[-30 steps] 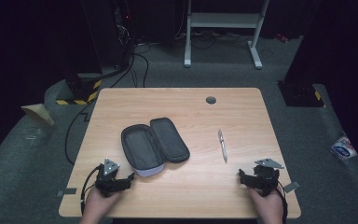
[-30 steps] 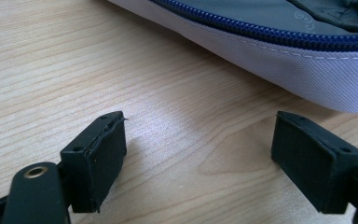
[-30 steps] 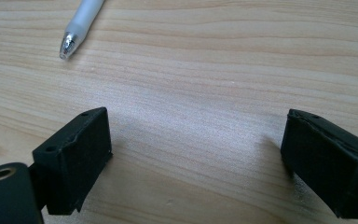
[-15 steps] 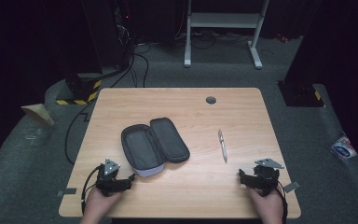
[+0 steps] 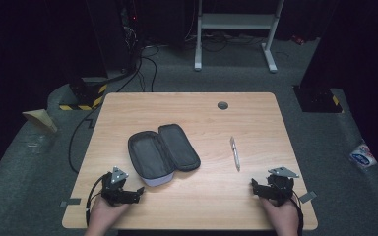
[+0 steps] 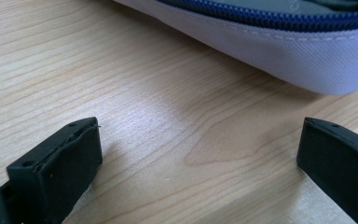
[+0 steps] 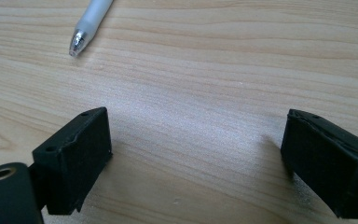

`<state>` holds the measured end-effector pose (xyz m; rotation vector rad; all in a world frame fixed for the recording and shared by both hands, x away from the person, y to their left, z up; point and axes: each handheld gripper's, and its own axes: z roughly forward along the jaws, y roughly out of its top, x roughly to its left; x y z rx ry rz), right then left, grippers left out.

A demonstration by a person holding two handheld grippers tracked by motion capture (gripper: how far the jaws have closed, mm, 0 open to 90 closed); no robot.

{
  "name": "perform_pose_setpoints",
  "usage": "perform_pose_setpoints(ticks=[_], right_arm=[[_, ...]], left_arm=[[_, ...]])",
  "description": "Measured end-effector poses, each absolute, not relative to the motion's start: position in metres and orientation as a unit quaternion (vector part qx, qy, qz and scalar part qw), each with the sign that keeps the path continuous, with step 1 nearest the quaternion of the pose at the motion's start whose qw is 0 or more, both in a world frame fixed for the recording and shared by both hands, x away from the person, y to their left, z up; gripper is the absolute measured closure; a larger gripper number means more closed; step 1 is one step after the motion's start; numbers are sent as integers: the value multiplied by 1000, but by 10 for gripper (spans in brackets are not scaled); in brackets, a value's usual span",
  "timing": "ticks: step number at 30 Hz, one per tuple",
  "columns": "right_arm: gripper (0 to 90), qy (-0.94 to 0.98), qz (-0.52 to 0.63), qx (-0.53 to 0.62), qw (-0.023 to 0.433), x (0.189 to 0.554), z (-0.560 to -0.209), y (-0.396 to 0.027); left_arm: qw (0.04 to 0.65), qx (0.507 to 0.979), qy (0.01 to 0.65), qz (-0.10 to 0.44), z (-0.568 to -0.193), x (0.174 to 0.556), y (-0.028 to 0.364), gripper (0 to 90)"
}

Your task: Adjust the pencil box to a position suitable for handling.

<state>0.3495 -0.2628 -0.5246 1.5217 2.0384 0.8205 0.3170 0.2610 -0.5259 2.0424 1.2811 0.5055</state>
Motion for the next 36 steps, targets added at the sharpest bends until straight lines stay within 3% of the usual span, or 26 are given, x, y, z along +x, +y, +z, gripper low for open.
perform_pose_setpoints(ticks=[21,36], right_arm=[[91,743,300,552,231,350,-525,-262],[111,743,300,552,233,349,-524,-262]], left_arm=[[431,758,438,218,-480,328,246,48],[431,772,424,197,-479,334,211,79]])
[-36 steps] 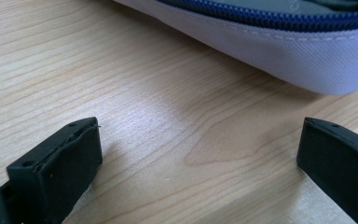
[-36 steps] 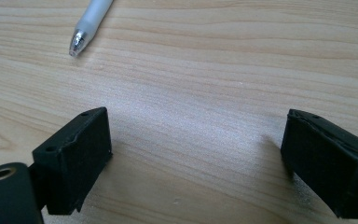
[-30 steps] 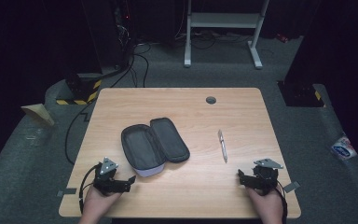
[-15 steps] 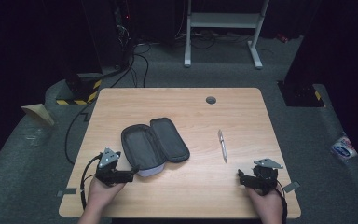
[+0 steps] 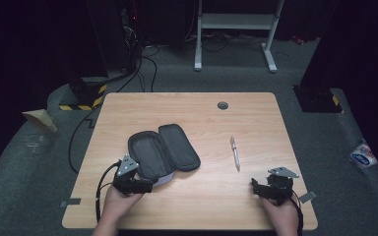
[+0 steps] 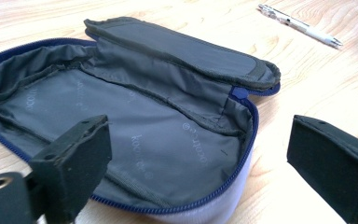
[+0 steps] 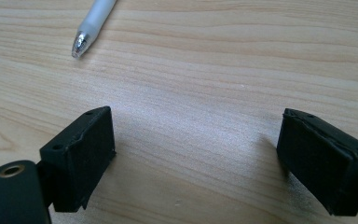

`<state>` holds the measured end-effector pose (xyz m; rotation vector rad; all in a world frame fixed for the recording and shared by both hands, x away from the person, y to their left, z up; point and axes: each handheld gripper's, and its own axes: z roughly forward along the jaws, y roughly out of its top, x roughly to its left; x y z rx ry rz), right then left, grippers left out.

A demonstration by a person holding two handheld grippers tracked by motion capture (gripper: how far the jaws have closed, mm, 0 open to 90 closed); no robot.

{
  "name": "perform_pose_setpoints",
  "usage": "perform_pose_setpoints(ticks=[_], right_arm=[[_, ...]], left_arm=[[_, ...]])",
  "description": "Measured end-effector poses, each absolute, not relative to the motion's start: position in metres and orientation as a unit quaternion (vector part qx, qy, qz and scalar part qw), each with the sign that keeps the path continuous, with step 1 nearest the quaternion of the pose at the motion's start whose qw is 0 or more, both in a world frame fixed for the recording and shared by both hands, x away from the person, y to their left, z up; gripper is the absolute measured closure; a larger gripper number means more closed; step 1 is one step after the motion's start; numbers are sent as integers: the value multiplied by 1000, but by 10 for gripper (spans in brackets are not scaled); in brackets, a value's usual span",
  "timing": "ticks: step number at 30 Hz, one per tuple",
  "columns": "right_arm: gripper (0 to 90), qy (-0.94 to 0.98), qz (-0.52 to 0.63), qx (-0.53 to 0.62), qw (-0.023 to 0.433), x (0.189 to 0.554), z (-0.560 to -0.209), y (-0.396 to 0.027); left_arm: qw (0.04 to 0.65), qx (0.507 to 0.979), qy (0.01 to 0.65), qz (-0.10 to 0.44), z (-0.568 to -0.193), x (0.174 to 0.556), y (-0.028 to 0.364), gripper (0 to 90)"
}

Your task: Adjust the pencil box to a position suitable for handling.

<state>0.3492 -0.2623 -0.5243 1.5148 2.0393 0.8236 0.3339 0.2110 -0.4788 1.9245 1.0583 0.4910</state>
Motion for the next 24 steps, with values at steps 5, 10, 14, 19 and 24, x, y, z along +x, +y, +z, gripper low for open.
perform_pose_setpoints(ticks=[5,10,14,19,24], right_arm=[[111,743,300,550,234,349,-524,-262],[115,744,301,549,234,349,-524,-263],[119,744,302,550,232,349,-524,-262],[122,745,302,547,232,349,-524,-263],[125,745,305,546,231,351,-524,-262]], left_arm=[[404,795,397,218,-484,337,195,70],[381,810,387,221,-489,335,192,69],[402,795,403,210,-489,334,200,69],[392,797,407,215,-493,333,202,62],[372,812,397,213,-497,327,201,119]])
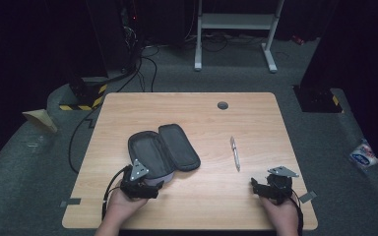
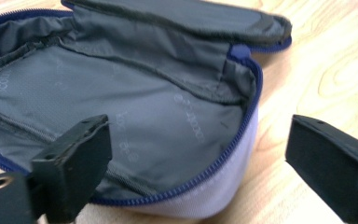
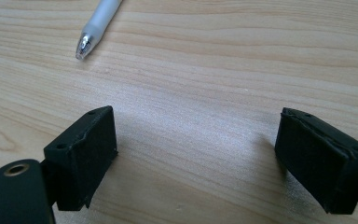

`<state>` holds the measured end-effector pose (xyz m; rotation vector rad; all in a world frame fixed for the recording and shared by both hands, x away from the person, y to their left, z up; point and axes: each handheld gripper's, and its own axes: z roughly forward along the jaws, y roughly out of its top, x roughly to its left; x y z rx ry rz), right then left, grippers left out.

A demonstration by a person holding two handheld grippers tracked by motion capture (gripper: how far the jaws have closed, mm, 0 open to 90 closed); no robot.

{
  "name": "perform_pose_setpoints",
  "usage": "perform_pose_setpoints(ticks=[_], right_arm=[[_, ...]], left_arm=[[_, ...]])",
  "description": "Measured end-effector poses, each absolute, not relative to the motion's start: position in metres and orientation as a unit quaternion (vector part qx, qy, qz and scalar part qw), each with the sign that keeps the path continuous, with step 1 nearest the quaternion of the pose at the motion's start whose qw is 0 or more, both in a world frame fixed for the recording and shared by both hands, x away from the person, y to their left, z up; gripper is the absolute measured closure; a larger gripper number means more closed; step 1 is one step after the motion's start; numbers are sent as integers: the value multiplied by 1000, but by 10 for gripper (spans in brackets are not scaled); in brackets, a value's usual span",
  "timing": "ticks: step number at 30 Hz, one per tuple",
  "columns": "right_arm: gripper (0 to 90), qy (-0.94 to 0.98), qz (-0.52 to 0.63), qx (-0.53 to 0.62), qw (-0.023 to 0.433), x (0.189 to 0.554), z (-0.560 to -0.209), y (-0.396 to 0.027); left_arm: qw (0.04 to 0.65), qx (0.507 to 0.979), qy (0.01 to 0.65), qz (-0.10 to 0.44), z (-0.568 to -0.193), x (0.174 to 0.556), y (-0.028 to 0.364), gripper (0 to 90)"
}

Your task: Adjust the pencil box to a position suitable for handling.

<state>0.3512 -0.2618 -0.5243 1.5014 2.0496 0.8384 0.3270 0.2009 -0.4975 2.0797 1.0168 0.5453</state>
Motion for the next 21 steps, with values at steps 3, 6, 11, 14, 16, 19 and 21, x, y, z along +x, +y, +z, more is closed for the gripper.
perform_pose_setpoints(ticks=[3,6,11,14,16,19,21], right_arm=[[125,745,305,546,231,351,-524,-262],[129,745,305,547,232,351,-524,-262],[129,744,305,548,231,350,-524,-261],[131,744,305,548,232,350,-524,-261],[133,743,305,549,232,350,-524,-261],[135,744,305,547,231,349,-524,-262],[135,745,304,547,231,349,-524,-262]], left_arm=[[386,812,392,196,-497,325,208,262],[393,814,387,183,-499,324,214,474],[399,817,377,178,-501,325,212,631],[403,818,369,181,-502,322,203,689],[404,820,364,180,-501,322,199,729],[402,823,357,183,-501,321,192,773],[398,826,351,188,-501,320,183,803]])
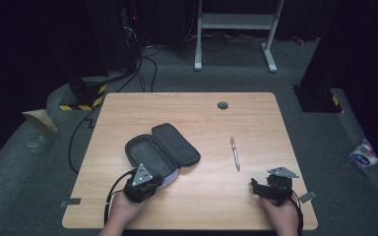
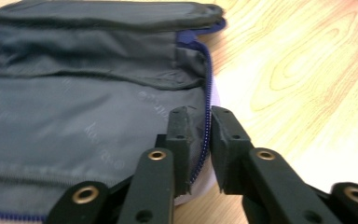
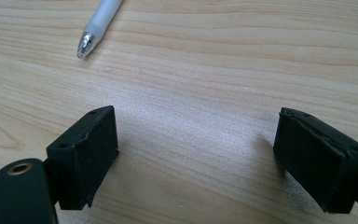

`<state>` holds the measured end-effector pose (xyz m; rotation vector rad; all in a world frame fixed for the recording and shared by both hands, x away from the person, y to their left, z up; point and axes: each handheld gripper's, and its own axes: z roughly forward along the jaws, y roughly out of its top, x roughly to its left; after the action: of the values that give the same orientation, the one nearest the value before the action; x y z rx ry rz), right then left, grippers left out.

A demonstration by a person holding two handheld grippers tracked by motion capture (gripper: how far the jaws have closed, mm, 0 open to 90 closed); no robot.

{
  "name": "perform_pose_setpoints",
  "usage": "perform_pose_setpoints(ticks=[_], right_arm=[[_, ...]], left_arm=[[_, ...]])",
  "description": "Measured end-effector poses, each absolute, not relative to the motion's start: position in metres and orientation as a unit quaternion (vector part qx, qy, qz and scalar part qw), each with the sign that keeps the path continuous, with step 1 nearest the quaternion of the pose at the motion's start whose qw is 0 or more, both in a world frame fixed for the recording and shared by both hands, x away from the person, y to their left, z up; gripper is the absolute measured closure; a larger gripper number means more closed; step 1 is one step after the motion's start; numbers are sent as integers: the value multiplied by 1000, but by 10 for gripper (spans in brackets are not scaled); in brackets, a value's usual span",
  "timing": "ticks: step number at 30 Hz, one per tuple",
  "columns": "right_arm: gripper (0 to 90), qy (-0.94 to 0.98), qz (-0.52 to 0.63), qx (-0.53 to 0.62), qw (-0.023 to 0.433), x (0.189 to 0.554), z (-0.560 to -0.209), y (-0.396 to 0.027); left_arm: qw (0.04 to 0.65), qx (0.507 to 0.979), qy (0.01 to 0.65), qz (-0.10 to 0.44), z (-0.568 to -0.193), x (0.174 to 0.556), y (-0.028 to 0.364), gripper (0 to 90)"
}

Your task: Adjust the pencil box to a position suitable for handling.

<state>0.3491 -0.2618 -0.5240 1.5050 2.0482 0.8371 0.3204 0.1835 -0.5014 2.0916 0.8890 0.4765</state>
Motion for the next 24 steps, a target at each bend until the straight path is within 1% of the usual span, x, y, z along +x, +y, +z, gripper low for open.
perform_pose_setpoints(ticks=[3,7,13,24], right_arm=[[135,745,304,546,231,349,-524,-262],[135,746,304,546,231,349,-524,-262],[137,746,304,546,231,349,-524,-262],[142,746,306,544,232,349,-524,-262]], left_arm=[[399,826,349,189,-501,319,178,835],[402,828,341,190,-502,318,169,856],[413,821,349,182,-502,318,153,867],[419,813,358,188,-502,321,140,868]])
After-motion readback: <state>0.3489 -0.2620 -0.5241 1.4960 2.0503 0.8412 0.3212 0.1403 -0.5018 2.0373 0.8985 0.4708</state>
